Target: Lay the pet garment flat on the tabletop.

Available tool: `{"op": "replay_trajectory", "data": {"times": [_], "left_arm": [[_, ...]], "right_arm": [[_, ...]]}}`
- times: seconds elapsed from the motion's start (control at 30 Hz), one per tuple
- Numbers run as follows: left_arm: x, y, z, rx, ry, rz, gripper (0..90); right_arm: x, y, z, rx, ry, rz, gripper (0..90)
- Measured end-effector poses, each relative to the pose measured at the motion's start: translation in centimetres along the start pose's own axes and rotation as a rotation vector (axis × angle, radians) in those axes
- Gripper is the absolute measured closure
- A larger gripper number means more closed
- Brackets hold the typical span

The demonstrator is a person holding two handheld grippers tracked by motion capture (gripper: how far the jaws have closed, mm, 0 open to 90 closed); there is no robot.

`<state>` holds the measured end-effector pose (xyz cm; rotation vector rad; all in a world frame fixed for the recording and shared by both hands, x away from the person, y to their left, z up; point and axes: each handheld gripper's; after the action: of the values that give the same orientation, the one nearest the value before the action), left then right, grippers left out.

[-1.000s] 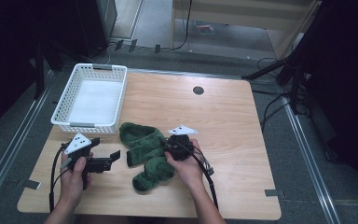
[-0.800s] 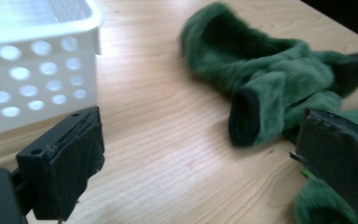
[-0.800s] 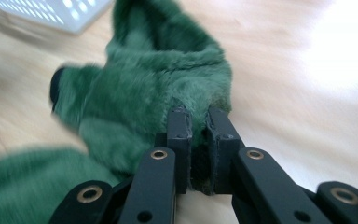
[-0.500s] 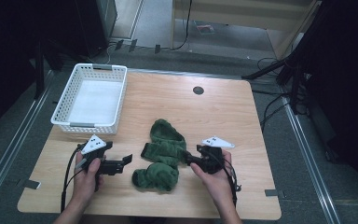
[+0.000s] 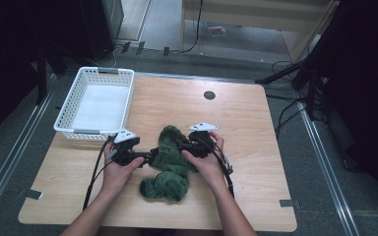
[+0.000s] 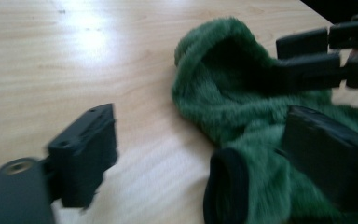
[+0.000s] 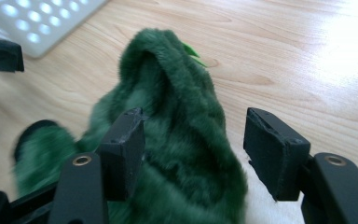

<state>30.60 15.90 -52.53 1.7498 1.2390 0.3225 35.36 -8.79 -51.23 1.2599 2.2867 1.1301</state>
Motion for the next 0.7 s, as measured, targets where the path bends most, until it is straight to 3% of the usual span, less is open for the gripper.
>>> {"op": "replay_trajectory", "data": {"times": [0.13,0.23,0.3,0.37,0.43,0.53,0.63,0.7], "left_arm": [[-0.5,1.0,1.1,0.004,0.009,0.023,14.6],[-0.5,1.3,2.0,0.024,0.015,0.051,21.0],[-0.4,1.2,2.9,0.049,0.022,0.041,23.4],[-0.4,1.4,3.8,0.069,0.048,0.033,30.8],[-0.6,1.5,4.4,0.096,0.049,0.026,40.2],[-0.9,1.6,4.9,0.101,0.061,0.046,48.2],[-0.8,1.3,4.7,0.086,0.045,0.050,62.0],[-0.7,1.0,4.4,0.085,0.018,0.031,78.3]], "right_arm": [[-0.4,0.2,0.7,0.043,-0.023,-0.001,47.1],[-1.5,0.5,0.8,0.048,0.007,-0.018,57.0],[-1.8,0.6,0.9,0.052,0.020,-0.011,60.9],[-2.5,0.8,0.9,0.045,0.057,-0.011,71.0],[-3.1,0.9,0.7,0.044,0.082,-0.049,82.6],[-3.3,0.8,0.2,0.026,0.077,-0.068,87.2],[-3.6,0.5,-0.9,-0.032,0.071,-0.026,89.1],[-3.5,-0.2,-2.1,-0.066,0.047,-0.011,90.0]]}}
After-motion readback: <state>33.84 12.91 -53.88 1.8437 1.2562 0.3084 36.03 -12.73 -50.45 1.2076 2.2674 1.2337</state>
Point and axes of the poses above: each handheld gripper's, and its own axes: z roughly forward along the jaws, y roughly out of its top, x roughly to its left, and after that the axes turned 1 degree about -z, right-handed
